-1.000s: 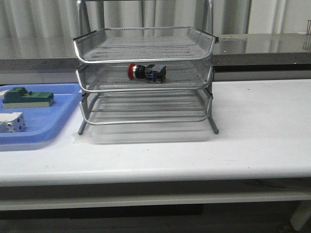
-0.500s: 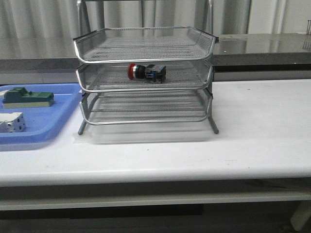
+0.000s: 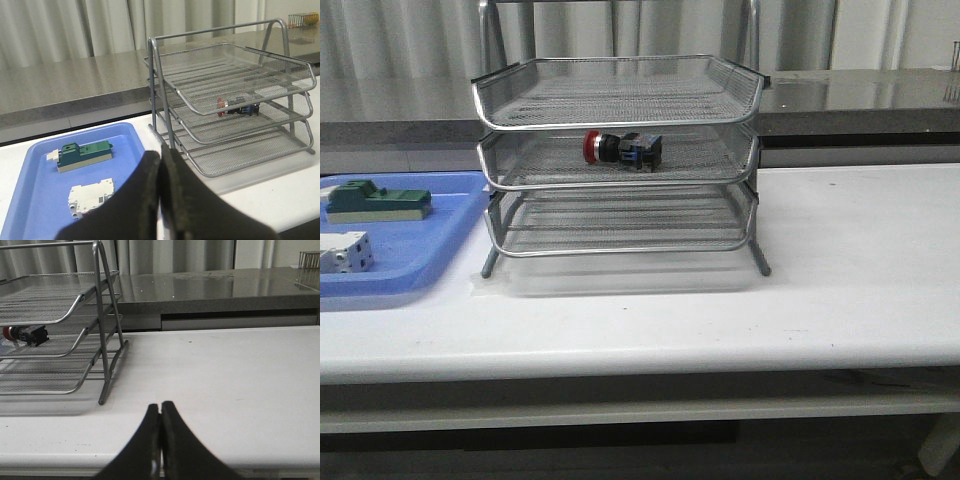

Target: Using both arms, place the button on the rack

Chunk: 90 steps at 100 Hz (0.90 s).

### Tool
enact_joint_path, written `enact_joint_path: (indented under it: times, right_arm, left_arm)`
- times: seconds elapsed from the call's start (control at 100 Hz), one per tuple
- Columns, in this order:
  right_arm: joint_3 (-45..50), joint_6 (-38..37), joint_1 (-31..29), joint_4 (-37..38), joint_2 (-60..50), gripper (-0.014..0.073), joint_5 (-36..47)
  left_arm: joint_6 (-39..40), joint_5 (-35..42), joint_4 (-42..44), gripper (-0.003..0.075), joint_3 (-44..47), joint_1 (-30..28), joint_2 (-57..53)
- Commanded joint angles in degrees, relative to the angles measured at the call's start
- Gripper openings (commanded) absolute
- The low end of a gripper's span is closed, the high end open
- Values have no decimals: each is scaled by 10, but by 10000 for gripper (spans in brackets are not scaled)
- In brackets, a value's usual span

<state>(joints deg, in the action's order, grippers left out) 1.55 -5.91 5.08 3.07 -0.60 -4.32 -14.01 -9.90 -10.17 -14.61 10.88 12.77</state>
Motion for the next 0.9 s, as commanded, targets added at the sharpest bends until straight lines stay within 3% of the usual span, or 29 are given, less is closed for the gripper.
enact_joint_path:
  times: [0.0, 0.3, 0.5, 0.89]
  right_arm:
    - [-10, 3, -4, 0, -8, -59, 50]
    - [-10, 3, -4, 0, -8, -59, 50]
    - [-10, 3, -4, 0, -8, -59, 50]
    - [-10, 3, -4, 0, -8, -59, 50]
  left_arm:
    - [60, 52, 33, -20, -15, -1, 4]
    - [171, 93, 110, -20, 24, -30, 4]
    - [171, 106, 120, -20, 54, -60, -13]
    - [171, 115, 113, -20, 147, -64, -150]
